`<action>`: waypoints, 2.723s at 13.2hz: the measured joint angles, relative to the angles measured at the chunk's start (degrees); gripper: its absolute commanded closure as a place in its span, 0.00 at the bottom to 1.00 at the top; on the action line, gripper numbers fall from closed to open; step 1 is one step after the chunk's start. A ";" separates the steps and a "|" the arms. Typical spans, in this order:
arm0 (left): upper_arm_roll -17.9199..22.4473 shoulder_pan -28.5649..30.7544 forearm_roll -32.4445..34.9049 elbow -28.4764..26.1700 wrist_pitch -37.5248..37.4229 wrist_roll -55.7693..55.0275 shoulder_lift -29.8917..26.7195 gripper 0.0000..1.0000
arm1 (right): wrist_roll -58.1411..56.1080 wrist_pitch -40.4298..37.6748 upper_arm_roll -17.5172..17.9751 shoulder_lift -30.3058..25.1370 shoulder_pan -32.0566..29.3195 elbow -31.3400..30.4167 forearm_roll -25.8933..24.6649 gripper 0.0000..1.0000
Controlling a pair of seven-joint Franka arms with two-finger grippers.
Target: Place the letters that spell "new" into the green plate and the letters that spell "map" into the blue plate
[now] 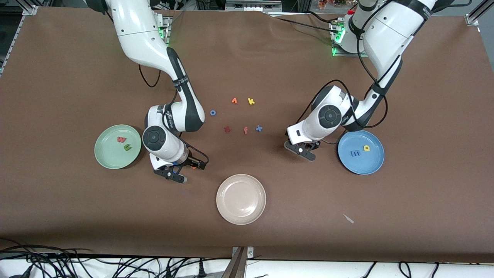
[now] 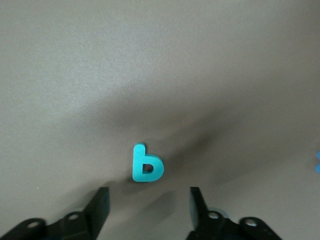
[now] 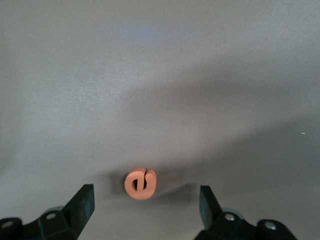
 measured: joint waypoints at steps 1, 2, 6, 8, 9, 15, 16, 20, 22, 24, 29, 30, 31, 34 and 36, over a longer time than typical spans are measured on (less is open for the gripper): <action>0.00 -0.38 4.12 0.00 0.43 -3.12 0.44 0.35 | 0.00 0.00 0.00 0.26 -0.01 0.02 0.02 0.35; 0.00 -0.57 7.27 0.05 0.99 -5.39 0.81 0.35 | 0.01 0.00 0.03 0.45 -0.01 0.06 0.06 0.42; 0.05 -0.59 8.94 1.19 1.72 -6.28 1.40 0.40 | 0.08 -0.01 0.31 0.51 -0.04 0.49 0.11 0.76; 0.05 -0.60 8.94 1.40 1.72 -6.50 1.65 0.41 | 0.12 -0.05 0.31 0.52 -0.10 0.60 0.11 0.85; 0.05 -0.61 8.94 1.40 1.72 -6.61 1.70 0.44 | 0.13 -0.07 0.31 0.51 -0.12 0.66 0.12 0.88; 0.05 -1.19 8.95 1.72 1.73 -7.95 1.98 1.00 | 0.13 -0.93 0.60 0.91 -0.20 1.99 0.12 1.00; 0.05 -1.23 8.95 1.72 1.73 -8.36 2.00 1.00 | 0.13 -2.61 0.57 1.03 -0.33 2.99 0.12 1.00; 0.42 -0.80 9.06 2.42 0.22 -8.24 1.50 1.00 | -1.39 -13.54 -3.33 0.16 -1.35 6.84 0.07 1.00; 0.67 1.07 9.29 3.45 -4.12 -5.89 -0.25 1.00 | -4.19 -20.18 -6.79 -1.55 -1.63 6.69 0.04 1.00; 0.74 4.92 9.30 3.85 -9.23 0.66 -2.77 1.00 | -8.41 -25.01 -10.23 -3.89 -1.93 5.05 -0.05 1.00; 0.80 17.69 9.29 3.60 -17.44 19.26 -6.97 1.00 | -19.67 -26.21 -16.81 -9.55 -2.36 -6.92 -0.76 1.00; 0.80 20.08 8.73 2.79 -17.47 20.49 -6.94 1.00 | -20.33 -26.17 -17.57 -9.63 -2.40 -8.42 -0.77 1.00; 0.76 22.00 7.43 1.57 -17.45 21.30 -6.91 1.00 | -20.61 -26.08 -18.09 -9.61 -2.49 -9.57 -0.79 1.00; 0.36 23.42 5.43 -1.68 -17.18 21.72 -6.83 0.95 | -20.67 -24.98 -18.76 -9.03 -3.43 -10.72 -1.12 0.66; -1.07 23.35 5.15 -3.90 -15.72 21.53 -6.84 0.74 | -20.67 -24.04 -18.77 -8.64 -4.18 -10.72 -1.32 0.00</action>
